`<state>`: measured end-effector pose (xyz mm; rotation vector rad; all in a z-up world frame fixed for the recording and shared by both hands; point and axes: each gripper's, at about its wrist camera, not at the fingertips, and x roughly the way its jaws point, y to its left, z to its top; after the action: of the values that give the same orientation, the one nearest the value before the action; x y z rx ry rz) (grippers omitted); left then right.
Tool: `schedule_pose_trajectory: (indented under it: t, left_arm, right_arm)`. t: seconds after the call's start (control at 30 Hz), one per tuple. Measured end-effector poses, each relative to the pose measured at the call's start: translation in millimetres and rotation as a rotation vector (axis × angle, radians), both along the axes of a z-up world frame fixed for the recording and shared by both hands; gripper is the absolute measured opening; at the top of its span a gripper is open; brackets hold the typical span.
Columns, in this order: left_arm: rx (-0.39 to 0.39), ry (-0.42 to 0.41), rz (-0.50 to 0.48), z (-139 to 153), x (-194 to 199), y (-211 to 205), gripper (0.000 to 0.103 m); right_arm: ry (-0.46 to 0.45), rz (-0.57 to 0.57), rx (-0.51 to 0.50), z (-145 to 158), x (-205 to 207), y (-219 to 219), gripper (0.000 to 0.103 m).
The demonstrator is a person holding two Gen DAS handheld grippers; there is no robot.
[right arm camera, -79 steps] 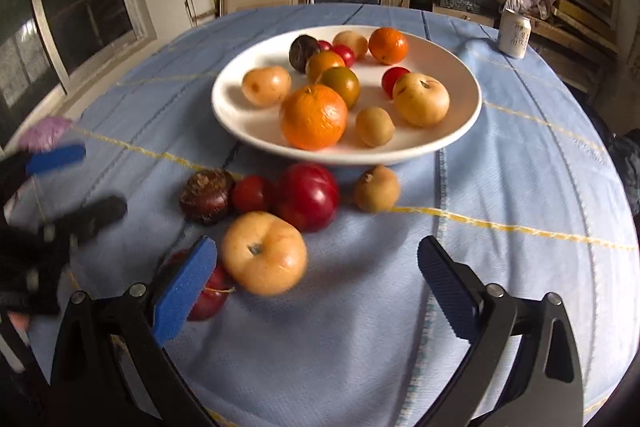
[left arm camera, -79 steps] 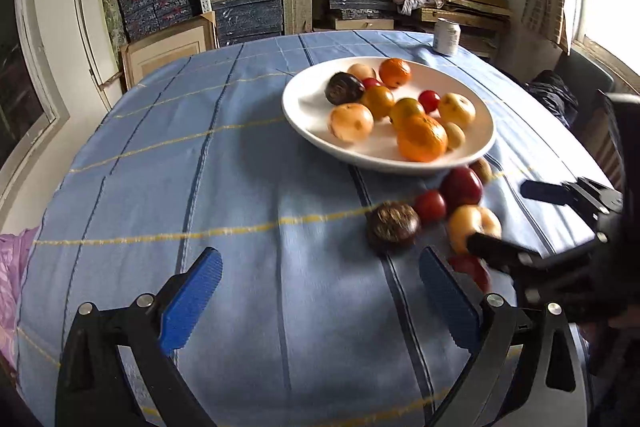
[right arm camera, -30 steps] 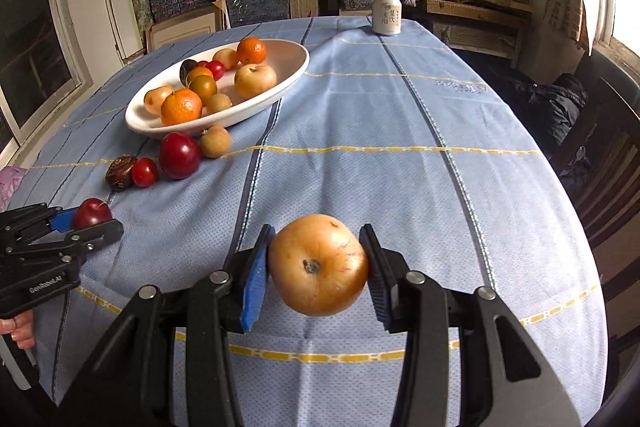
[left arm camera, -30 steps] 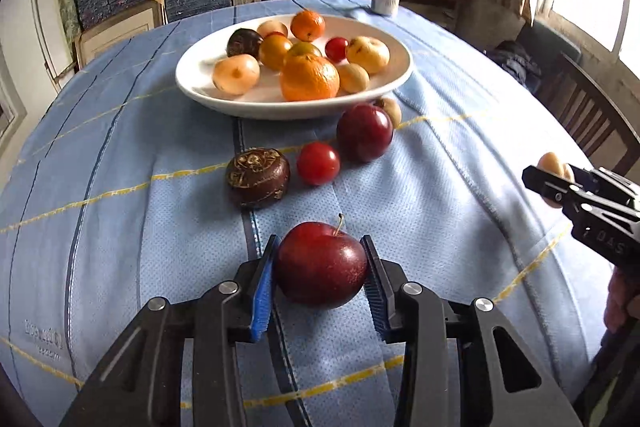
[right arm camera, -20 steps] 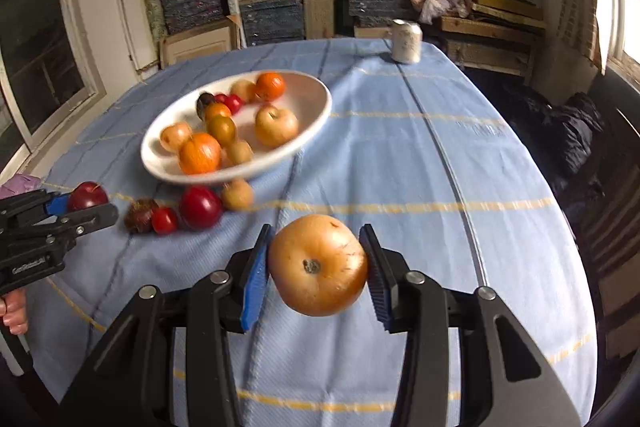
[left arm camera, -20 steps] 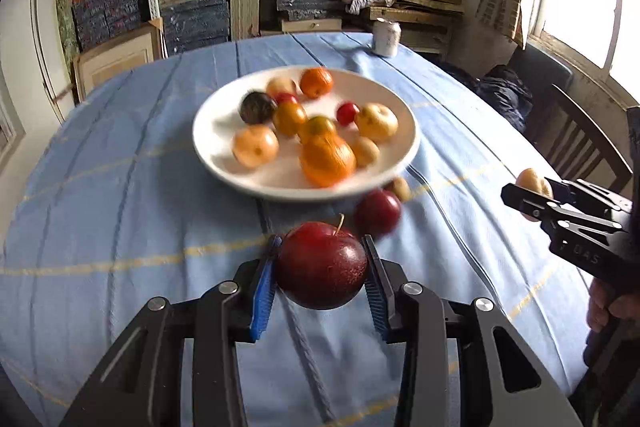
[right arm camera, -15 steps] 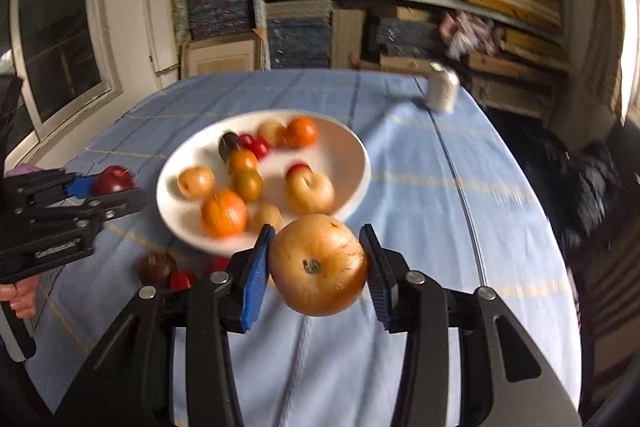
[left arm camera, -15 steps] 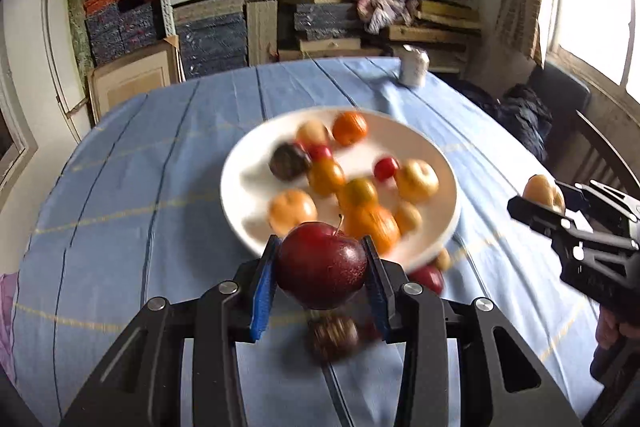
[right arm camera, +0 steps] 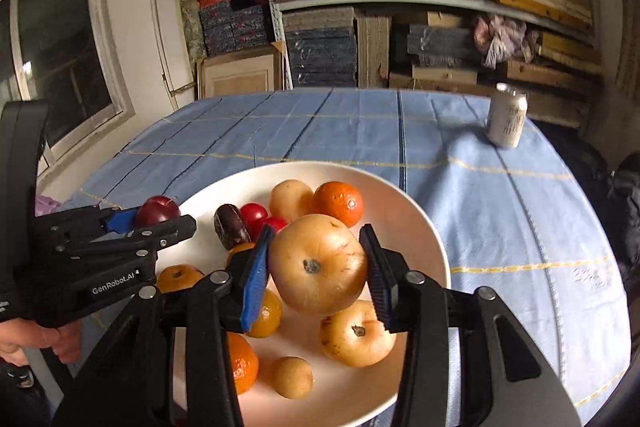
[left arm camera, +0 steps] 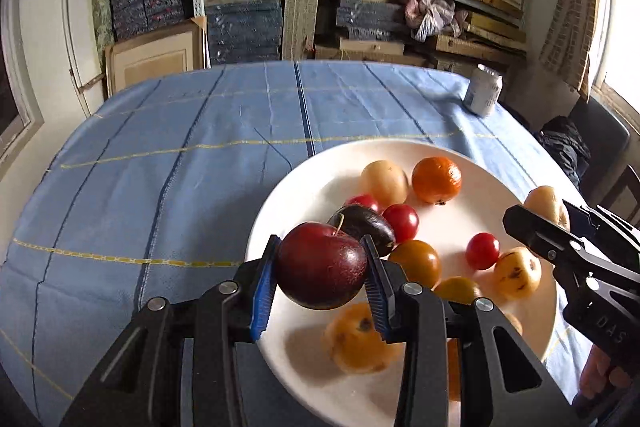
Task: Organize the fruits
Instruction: 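Carry both fruits onto the plate and open both tools to release them, then grasp a red plum with the right tool while the left tool grasps another dark brown fruit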
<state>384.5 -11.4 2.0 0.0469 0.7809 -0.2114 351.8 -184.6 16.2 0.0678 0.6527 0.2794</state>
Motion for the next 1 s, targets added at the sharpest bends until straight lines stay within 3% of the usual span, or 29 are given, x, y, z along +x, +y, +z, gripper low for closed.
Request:
schedule_pose_trajectory:
  t: [0.37,0.4,0.43,0.47,0.5,0.53,0.6,0.77,0.9,1.0]
  left_arm:
    - [-0.012,0.024,0.015,-7,2,2,0.042]
    - [-0.002,0.018,0.019,-8,1,1,0.047]
    - [0.017,0.009,0.041,-7,2,1,0.075]
    - [0.036,-0.006,0.069,-7,2,2,0.100]
    - [0.054,-0.021,0.091,-7,0,4,0.099]
    - [0.069,-0.023,0.106,-7,0,5,0.099]
    - [0.089,0.013,0.139,-7,2,10,0.100]
    - [0.043,0.031,0.155,2,-14,26,0.100]
    - [0.066,-0.019,0.121,9,-57,26,0.100]
    - [0.092,-0.012,0.064,-4,-97,19,0.100]
  right_arm:
    - [0.022,-0.030,-0.006,-18,6,0,0.043]
    - [0.023,-0.028,-0.003,-19,7,0,0.044]
    - [0.007,-0.033,-0.011,-18,5,0,0.049]
    - [-0.023,-0.047,-0.041,-15,4,0,0.081]
    - [-0.045,-0.059,-0.066,-14,2,0,0.098]
    - [-0.089,-0.080,-0.082,-11,-2,-1,0.099]
    - [-0.100,-0.070,-0.084,-7,-5,-3,0.099]
    - [-0.051,-0.086,-0.051,-2,-14,-10,0.099]
    - [-0.016,-0.078,-0.012,3,-44,-13,0.099]
    - [-0.043,-0.069,-0.058,1,-82,-11,0.099]
